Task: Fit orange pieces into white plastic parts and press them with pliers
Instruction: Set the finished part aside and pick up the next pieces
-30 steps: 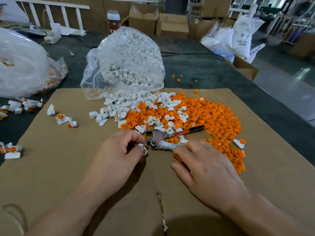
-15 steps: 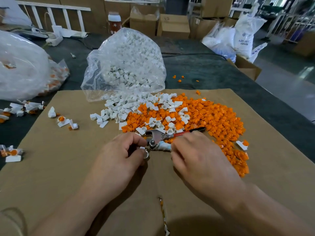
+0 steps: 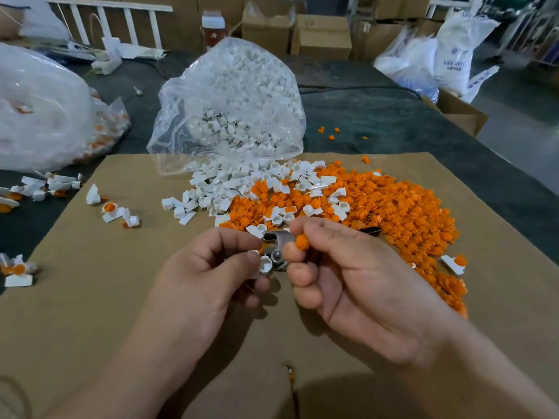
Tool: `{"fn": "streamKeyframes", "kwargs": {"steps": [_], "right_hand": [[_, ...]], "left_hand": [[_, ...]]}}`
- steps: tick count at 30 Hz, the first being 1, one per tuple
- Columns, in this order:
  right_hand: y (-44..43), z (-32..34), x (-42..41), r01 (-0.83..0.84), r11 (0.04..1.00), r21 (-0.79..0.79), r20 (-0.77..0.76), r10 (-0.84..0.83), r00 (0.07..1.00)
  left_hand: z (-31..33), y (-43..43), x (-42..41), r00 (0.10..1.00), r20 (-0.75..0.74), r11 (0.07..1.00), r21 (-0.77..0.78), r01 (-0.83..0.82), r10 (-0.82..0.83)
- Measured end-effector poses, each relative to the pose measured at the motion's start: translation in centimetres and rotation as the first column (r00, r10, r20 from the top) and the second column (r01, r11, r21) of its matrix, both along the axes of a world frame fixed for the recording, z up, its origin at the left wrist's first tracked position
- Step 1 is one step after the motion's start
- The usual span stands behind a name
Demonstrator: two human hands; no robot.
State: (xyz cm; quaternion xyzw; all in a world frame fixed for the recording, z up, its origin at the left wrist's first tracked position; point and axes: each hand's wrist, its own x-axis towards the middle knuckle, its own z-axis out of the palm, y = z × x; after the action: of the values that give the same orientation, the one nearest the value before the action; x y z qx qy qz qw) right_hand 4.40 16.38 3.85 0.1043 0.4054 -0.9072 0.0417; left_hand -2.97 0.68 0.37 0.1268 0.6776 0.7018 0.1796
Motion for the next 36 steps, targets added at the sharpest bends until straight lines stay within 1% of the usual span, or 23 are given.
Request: {"fn": "streamKeyframes", "kwargs": {"steps": [3, 8, 13, 15, 16, 17, 19, 20, 24, 27, 28, 29, 31, 32, 34, 36], "right_hand": [[0.4, -0.2, 0.2, -0.01, 0.999, -0.05, -0.022, 0.009, 1.0], [0.7, -0.4, 0.3, -0.013, 0.993, -0.114, -0.027, 0.01, 1.0], [0.9, -0.5, 0.4, -0.025, 0.997, -0.08, -0.072, 0.019, 0.997], [0.9, -0.6, 0.5, -0.001, 1.0, 0.001, -0.101, 0.002, 0.995], [0.8, -0.7, 0.6, 0.017, 0.995, 0.095, -0.121, -0.005, 0.993], [0.8, -0.8, 0.6, 0.042, 0.974, 0.222, -0.139, -0.011, 0.99], [0.6, -0.9, 0.7, 0.109, 0.872, 0.477, -0.172, -0.03, 0.985], [0.5, -1.0, 0.8, 0.142, 0.817, 0.558, -0.188, -0.042, 0.981], [0.0, -1.3, 1.3, 0.2, 0.677, 0.708, -0.235, -0.042, 0.971], [-0.5, -1.3, 1.5, 0.258, 0.52, 0.814, -0.289, -0.022, 0.957], [-0.5, -1.3, 1.6, 0.275, 0.441, 0.854, -0.303, -0.008, 0.953], [-0.6, -1.3, 1.6, 0.299, 0.327, 0.897, -0.32, 0.014, 0.947], [-0.6, -1.3, 1.5, 0.338, 0.057, 0.939, -0.342, 0.068, 0.937], [-0.7, -1.3, 1.5, 0.35, -0.037, 0.936, -0.346, 0.078, 0.935], [-0.7, -1.3, 1.4, 0.366, -0.135, 0.921, -0.356, 0.093, 0.93], [-0.8, -1.1, 1.4, 0.374, -0.214, 0.902, -0.356, 0.119, 0.927]], "left_hand": [[-0.2, 0.2, 0.2, 0.999, 0.05, 0.998, 0.064, 0.001, -0.004], [-0.2, 0.5, 1.1, 0.999, 0.051, 0.983, 0.181, -0.018, 0.009], [0.1, 0.4, 1.4, 1.0, 0.007, 0.972, 0.234, -0.006, 0.005], [0.2, 0.3, 1.3, 1.0, -0.005, 0.97, 0.244, -0.015, 0.017], [0.3, 0.3, 1.3, 1.0, -0.015, 0.97, 0.244, -0.017, 0.021], [0.4, 0.3, 1.2, 0.999, -0.026, 0.972, 0.235, -0.024, 0.031], [0.6, 0.3, 1.2, 0.999, -0.022, 0.973, 0.227, -0.043, 0.049], [0.8, 0.4, 1.2, 0.999, -0.005, 0.97, 0.238, -0.048, 0.05], [0.9, 0.3, 1.2, 0.997, 0.061, 0.966, 0.252, -0.055, 0.041], [1.0, 0.4, 1.3, 0.997, 0.068, 0.972, 0.233, -0.04, 0.024], [1.0, 0.4, 1.3, 0.998, 0.058, 0.976, 0.216, -0.036, 0.024], [0.9, 0.4, 1.3, 0.999, 0.041, 0.981, 0.188, -0.034, 0.027], [0.9, 0.3, 1.4, 0.999, -0.023, 0.993, 0.111, -0.027, 0.03], [0.9, 0.3, 1.4, 0.997, -0.07, 0.997, 0.071, -0.016, 0.021], [0.8, 0.2, 1.5, 0.99, -0.14, 1.0, 0.011, -0.01, 0.012], [0.8, 0.2, 1.5, 0.988, -0.15, 1.0, 0.004, -0.025, 0.025]]}}
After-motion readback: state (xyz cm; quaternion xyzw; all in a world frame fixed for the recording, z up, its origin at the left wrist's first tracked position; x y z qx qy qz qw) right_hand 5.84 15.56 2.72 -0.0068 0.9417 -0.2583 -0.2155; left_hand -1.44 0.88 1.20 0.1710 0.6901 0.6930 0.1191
